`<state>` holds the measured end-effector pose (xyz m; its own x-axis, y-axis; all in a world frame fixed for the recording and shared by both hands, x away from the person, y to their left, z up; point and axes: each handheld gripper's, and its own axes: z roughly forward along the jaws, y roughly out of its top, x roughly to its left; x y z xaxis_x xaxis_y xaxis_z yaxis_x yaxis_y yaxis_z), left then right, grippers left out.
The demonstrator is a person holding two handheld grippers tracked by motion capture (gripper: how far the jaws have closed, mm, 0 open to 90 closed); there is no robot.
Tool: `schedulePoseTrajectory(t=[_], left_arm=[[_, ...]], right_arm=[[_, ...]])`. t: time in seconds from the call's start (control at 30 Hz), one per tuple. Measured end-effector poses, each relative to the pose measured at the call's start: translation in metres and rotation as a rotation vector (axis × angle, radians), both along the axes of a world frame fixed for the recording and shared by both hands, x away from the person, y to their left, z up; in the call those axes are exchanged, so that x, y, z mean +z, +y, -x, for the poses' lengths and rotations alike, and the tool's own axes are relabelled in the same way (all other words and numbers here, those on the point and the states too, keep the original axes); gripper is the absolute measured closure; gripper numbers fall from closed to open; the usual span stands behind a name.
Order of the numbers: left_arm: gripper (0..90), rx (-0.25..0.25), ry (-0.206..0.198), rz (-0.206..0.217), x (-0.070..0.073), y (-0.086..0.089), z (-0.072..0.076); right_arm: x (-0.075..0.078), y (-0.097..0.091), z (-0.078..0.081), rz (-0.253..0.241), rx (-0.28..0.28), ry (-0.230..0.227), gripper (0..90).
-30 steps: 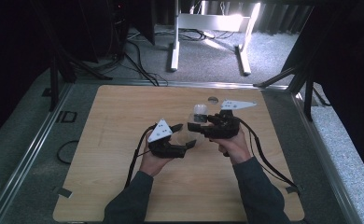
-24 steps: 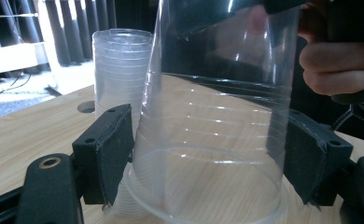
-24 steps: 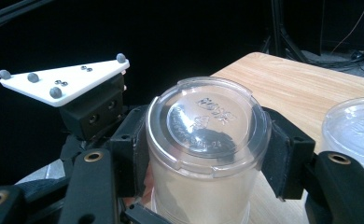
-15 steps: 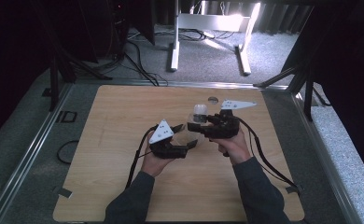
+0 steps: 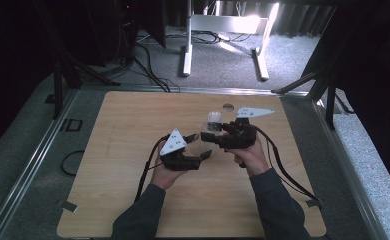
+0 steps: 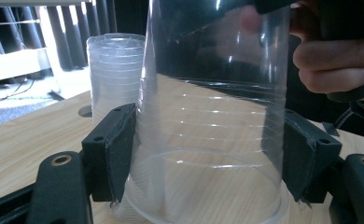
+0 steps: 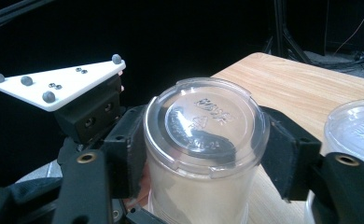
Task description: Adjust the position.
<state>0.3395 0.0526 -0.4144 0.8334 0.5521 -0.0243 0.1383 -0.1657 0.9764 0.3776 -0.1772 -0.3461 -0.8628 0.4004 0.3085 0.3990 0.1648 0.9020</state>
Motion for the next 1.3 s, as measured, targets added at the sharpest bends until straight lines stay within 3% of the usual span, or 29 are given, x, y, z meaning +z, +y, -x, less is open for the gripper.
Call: schedulePoseTrajectory(t=[0.27, 0.87, 1.3], left_arm=[[28.1, -0.01, -0.008, -0.013, 0.004, 0.003, 0.001], [28.8, -0.001, -0.013, -0.023, 0.007, 0.011, 0.003], [29.2, 0.01, -0.003, -0.039, 0.01, 0.023, 0.001]], right_arm=[[0.002, -0.001, 0.002, 0.02, 0.003, -0.028, 30.7], [0.005, -0.005, 0.003, 0.028, 0.021, -0.045, 25.7], [0.01, -0.01, 0.007, 0.065, 0.038, -0.086, 20.8]])
